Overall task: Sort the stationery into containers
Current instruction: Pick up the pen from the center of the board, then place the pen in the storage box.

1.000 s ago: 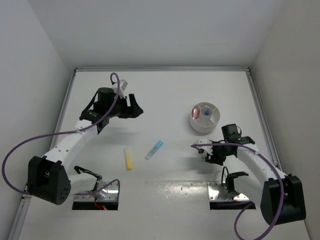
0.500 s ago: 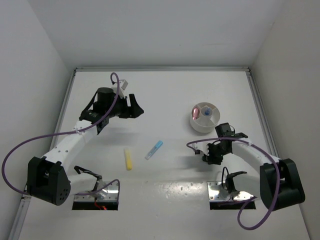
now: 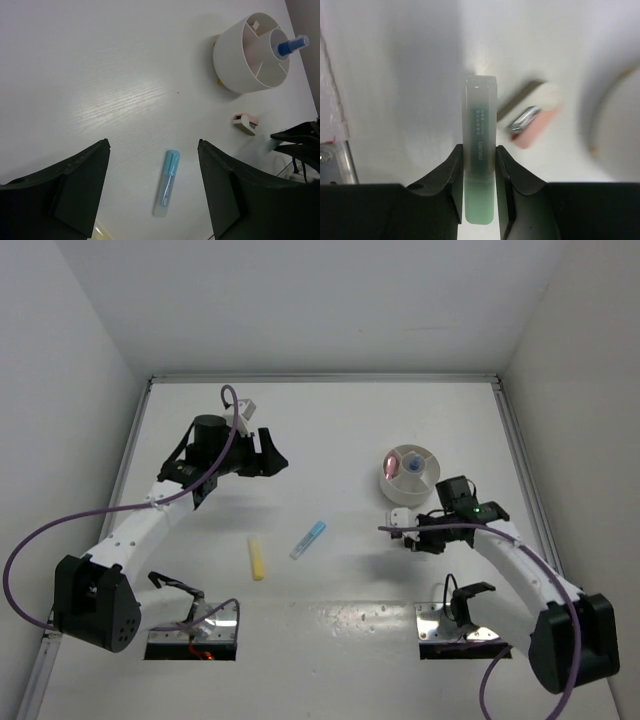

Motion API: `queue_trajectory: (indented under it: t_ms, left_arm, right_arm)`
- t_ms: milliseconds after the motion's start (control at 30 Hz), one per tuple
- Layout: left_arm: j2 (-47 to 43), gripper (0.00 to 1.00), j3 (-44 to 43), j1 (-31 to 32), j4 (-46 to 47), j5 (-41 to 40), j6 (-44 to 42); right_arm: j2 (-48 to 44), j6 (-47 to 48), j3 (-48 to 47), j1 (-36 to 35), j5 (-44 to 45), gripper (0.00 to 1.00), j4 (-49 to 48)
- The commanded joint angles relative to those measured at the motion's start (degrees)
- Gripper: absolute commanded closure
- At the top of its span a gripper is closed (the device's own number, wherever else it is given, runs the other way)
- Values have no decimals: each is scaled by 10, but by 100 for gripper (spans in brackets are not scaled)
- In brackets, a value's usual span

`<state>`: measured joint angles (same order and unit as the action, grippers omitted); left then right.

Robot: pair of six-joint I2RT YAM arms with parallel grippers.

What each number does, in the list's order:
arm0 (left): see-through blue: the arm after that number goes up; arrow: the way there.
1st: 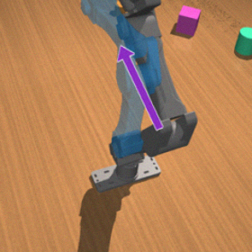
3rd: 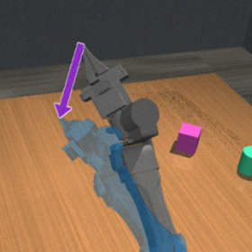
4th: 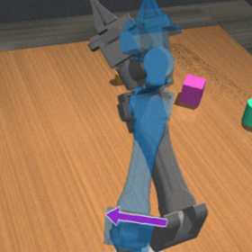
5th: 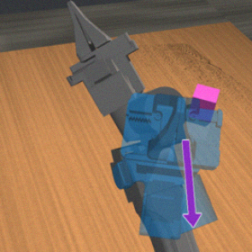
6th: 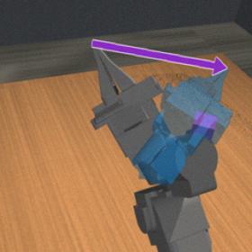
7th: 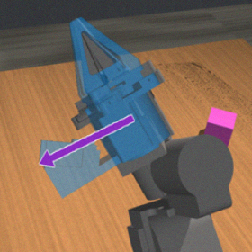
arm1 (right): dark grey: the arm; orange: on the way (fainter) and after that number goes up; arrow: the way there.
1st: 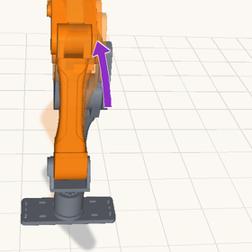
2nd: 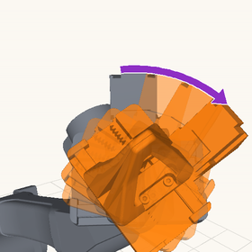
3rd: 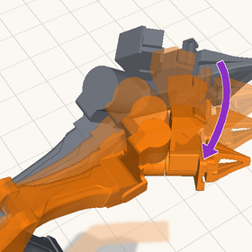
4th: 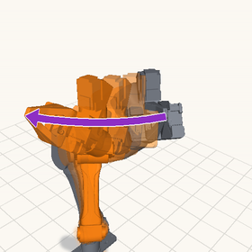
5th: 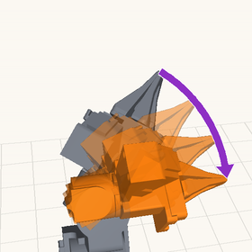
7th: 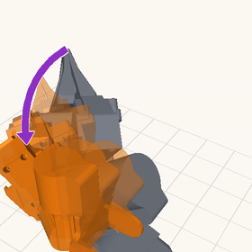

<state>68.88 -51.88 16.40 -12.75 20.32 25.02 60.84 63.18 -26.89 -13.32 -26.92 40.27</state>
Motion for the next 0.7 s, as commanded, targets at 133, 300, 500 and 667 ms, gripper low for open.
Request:
queue_trajectory:
  t_ms: [133,300,500,667]
  left_arm:
    - [-17,23,1,-3,20,10,-7]
    - [-17,23,1,-3,20,10,-7]
    - [-17,23,6,-3,20,10,-7]
    - [-17,23,6,-3,20,10,-7]
  right_arm:
    - [-64,-196,-185,-3,-78,100,12]
    - [-70,-382,-225,4,25,100,-90]
    - [-103,-663,-162,9,416,100,-309]
    - [-96,-773,-138,15,498,100,-352]
